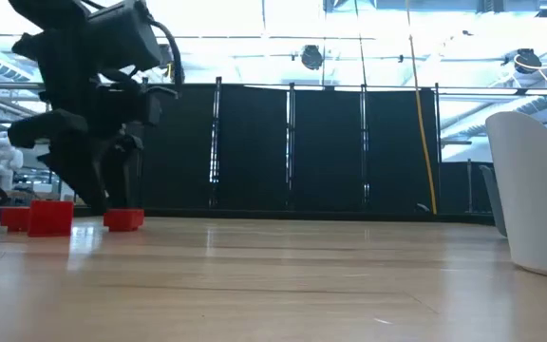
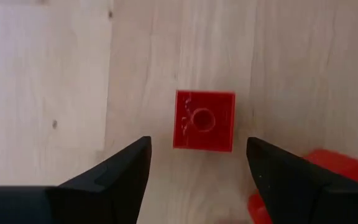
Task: Sort blocks by size
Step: Put the small square red game piece into the white bin
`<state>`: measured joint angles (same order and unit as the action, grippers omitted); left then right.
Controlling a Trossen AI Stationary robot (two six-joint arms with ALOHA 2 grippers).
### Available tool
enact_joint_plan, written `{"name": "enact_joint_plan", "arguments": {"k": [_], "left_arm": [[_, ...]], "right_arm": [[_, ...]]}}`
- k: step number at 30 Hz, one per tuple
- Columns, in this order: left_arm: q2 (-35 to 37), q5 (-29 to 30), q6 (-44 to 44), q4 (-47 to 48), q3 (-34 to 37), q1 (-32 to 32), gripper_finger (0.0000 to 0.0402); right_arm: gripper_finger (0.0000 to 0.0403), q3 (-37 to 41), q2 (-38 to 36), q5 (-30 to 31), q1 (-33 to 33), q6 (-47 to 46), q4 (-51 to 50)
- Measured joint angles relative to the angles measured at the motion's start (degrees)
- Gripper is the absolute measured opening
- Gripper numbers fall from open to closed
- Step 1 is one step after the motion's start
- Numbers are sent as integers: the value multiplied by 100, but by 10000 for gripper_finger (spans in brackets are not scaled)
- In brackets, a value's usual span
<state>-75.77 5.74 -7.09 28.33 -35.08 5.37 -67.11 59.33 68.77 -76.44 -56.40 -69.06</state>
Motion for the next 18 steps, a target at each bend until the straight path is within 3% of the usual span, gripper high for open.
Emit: {"name": "enact_joint_plan", "arguments": {"k": [7, 18], "left_arm": [[0, 30, 43, -738, 262, 0, 266], [-91, 61, 309, -1098, 283, -86, 266]], "right_arm": [[171, 0, 0, 2, 0, 10, 0], [171, -2, 0, 4, 0, 6, 2]]}}
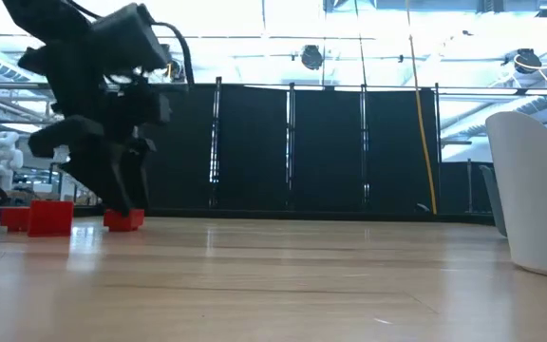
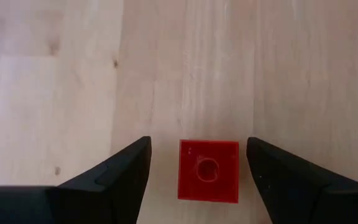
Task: Sort blocks by size
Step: Put the small square red game piece into the white bin
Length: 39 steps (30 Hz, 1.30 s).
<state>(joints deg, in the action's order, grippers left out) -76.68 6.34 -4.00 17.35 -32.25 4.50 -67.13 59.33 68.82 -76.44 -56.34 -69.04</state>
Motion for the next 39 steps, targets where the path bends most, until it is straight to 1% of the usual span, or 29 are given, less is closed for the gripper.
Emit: {"name": "enact_joint_plan", "arguments": {"k": [5, 9, 11, 13, 17, 24, 28, 30, 33, 37, 39], "left_arm": [[-539, -286, -2, -21, -23, -32, 265], [-821, -289, -13, -115, -44, -32, 263], [-831, -247, -16, -128, -39, -26, 253], [-776, -237, -16, -118, -27, -16, 227], [-688, -338, -14, -72, -20, -14, 141], [-683, -308, -18, -126, -41, -21, 139], [-731, -155, -46, -80, -433, -25, 139], [-698, -26, -42, -450, -726, -3, 139], [-709, -29, 125, -1370, -998, 94, 139], [-786, -34, 619, -3373, -1221, 276, 139], [-973, -38, 785, -4300, -1288, 365, 139]], "right_arm": [[171, 2, 0, 0, 0, -13, 5], [171, 1, -2, 2, 0, -13, 11], [171, 1, -2, 2, 0, -15, 11], [171, 1, 0, 2, 0, -15, 11], [171, 0, 0, 0, 0, -15, 11], [171, 0, -2, 0, 1, -8, 7], [171, 0, -2, 0, 1, -2, 7], [171, 1, -1, 7, 1, 0, 4], [171, 2, 0, 13, 0, 0, 4], [171, 2, -1, 15, 1, 0, 7], [171, 2, 0, 16, 0, 0, 5]]}}
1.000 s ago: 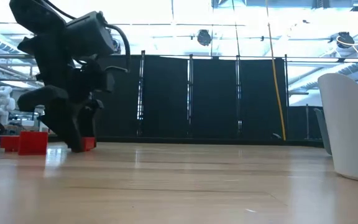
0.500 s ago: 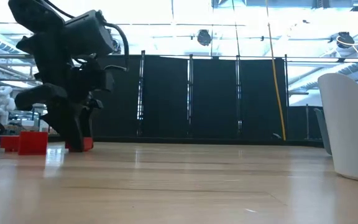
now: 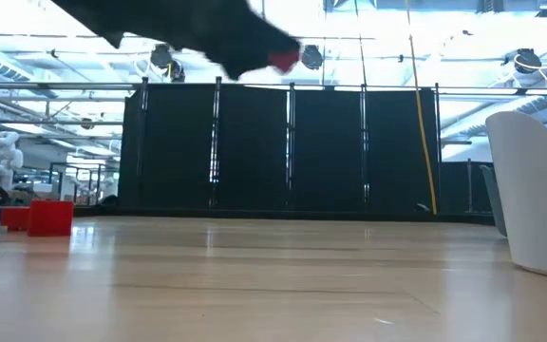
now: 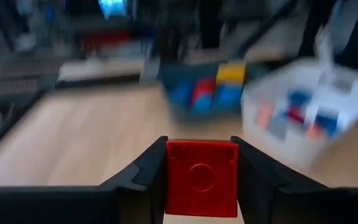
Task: Sort blocks by size
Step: Put the small square red game piece into the white bin, then put the big square red game piece into the blue bin
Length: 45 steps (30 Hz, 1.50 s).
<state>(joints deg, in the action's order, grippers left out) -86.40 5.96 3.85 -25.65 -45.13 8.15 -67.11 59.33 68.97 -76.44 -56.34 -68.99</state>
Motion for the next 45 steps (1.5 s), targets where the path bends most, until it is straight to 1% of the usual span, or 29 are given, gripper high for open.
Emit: {"name": "enact_joint_plan", "arguments": {"k": [2, 5, 10, 13, 18, 22, 25, 28, 30, 33, 34, 36, 39, 40, 42, 45], "left_arm": [[-294, -37, 120, -655, -131, 89, 139], [-910, -108, 274, -1195, -604, 211, 139], [-2217, -129, 313, -1072, -1775, 375, 139], [-2843, -181, 427, -1132, -2523, 450, 139], [-3693, -870, 401, -1076, -3521, 579, 139], [-4122, -1046, 400, -1074, -4044, 701, 139], [-4329, -1097, 401, -937, -4244, 740, 139], [-4484, -1297, 387, -887, -4442, 751, 145], [-4489, -1217, 386, -760, -4527, 783, 183], [-4484, -685, 403, -685, -4546, 808, 250], [-4488, -623, 403, -650, -4545, 798, 267], [-4490, -622, 405, -654, -4541, 789, 289], [-4450, -614, 413, -622, -4541, 805, 298], [-4366, -615, 418, -389, -4540, 821, 298], [-4064, -512, 619, 396, -4533, 860, 294], [-3319, 191, 1175, 2056, -4539, 978, 288]], "right_arm": [[171, -1, 0, 7, 0, 2, 2], [171, -2, -2, 26, 2, 2, 4], [171, -1, -2, 25, 2, -130, 2], [171, -2, -2, 15, 2, -158, 15], [171, -2, -2, 2, 0, -209, 19], [171, -2, -2, -19, 0, -210, 19], [171, -2, -2, -26, 0, -205, 17], [171, -1, -2, -26, 0, -201, 16], [171, -2, -2, -26, 1, -200, 16], [171, -2, -2, -24, 0, -197, 17], [171, -2, -2, -24, 0, -197, 17], [171, -2, -2, -22, 0, -197, 17], [171, -2, -2, -22, 0, -216, 17], [171, -2, -2, -22, 0, -233, 17], [171, -2, -2, -24, 0, -242, 17], [171, -2, -2, -26, 0, -249, 17]]}}
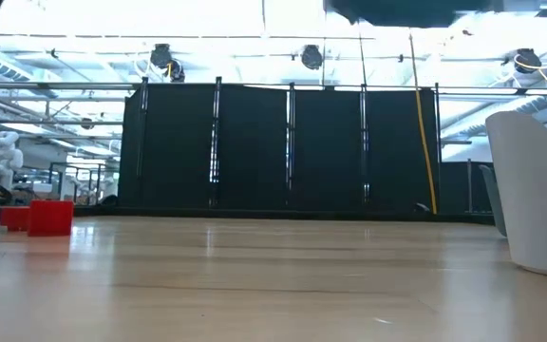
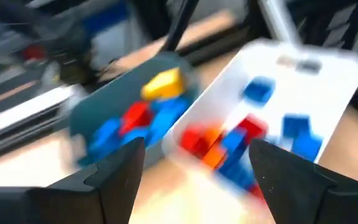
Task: Sort blocks by size
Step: Put the big square red game piece into the blue bin
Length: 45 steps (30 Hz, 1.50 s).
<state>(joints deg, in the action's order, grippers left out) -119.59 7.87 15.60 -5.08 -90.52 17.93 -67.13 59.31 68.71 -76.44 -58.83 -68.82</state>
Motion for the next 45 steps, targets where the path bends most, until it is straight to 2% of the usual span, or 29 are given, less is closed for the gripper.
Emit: {"name": "enact_joint_plan", "arguments": {"k": [5, 8, 10, 14, 18, 20, 23, 25, 27, 32, 45], "left_arm": [[974, 1062, 271, 2612, 201, 147, 278], [1498, 1353, -102, 3925, 694, 125, 272], [1870, 1423, -528, 4404, 1185, 107, 269], [2687, 1434, -1698, 4688, 2475, 134, 269], [3519, 1505, -3727, 4787, 3729, 129, 269], [3817, 1451, -4646, 4826, 4162, 186, 269], [4066, 1323, -5114, 4765, 4468, 447, 269], [4108, 1204, -4965, 4783, 4506, 635, 269], [4105, 1046, -4369, 4743, 4504, 842, 269], [4104, 1124, -3155, 4787, 4504, 1200, 269], [4102, 1059, -2232, 5043, 4504, 1250, 269]], "right_arm": [[171, 1, 0, 0, 0, 6, -17], [171, 0, 2, 0, 0, 46, -22], [171, 0, 0, 0, 0, 108, -22], [171, 0, 2, 7, 0, 240, -33], [171, 0, 2, 26, 0, 251, -31], [171, 0, 1, 26, 0, 251, -31], [171, 2, 2, 26, 0, 251, -31], [171, 0, 0, 28, 0, 253, -31], [171, 0, 2, 27, 0, 253, -31], [171, 2, 0, 28, 0, 197, -26], [171, 0, 2, 45, 0, 100, -18]]}}
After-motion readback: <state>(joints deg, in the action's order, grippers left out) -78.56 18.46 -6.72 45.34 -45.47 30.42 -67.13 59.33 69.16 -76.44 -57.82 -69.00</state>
